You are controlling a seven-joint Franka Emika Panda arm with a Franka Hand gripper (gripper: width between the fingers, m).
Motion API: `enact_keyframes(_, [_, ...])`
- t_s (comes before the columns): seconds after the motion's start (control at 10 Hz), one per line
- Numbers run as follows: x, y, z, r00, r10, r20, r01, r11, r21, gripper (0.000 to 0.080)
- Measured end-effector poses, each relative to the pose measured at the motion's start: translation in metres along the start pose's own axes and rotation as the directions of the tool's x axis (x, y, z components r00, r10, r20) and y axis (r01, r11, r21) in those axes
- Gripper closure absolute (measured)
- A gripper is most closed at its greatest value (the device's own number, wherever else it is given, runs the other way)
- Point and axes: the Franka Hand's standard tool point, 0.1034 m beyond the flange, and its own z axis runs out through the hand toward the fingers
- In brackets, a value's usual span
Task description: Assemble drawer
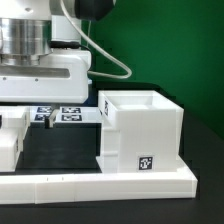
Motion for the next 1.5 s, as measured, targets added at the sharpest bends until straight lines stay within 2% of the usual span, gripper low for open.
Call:
enact_keyframes(0.4, [-0.006,0.004,0.021,1.0,-0.011,-0.008,0.011,1.0,-0.019,0.015])
enact_keyframes(0.6, [-0.015,0.006,0.036,1.0,-0.003,-0.001,0.003,1.0,-0.024,0.015])
enact_keyframes(1.1, [-0.02,0.005,0.041,1.0,-0.001,0.009,0.001,1.0,-0.023,0.015])
enact_keyframes(1.2, [-0.02,0.005,0.041,1.0,-0.001,0.009,0.001,1.0,-0.023,0.0245])
enact_keyframes(1.3, [-0.02,0.005,0.041,1.0,-0.001,0.009,0.001,1.0,-0.023,0.0442])
enact_keyframes(1.4, [-0.02,0.005,0.041,1.0,-0.001,0.009,0.001,1.0,-0.023,0.0442])
enact_keyframes(1.5, [-0.02,0.005,0.041,1.0,-0.001,0.009,0.001,1.0,-0.023,0.0581])
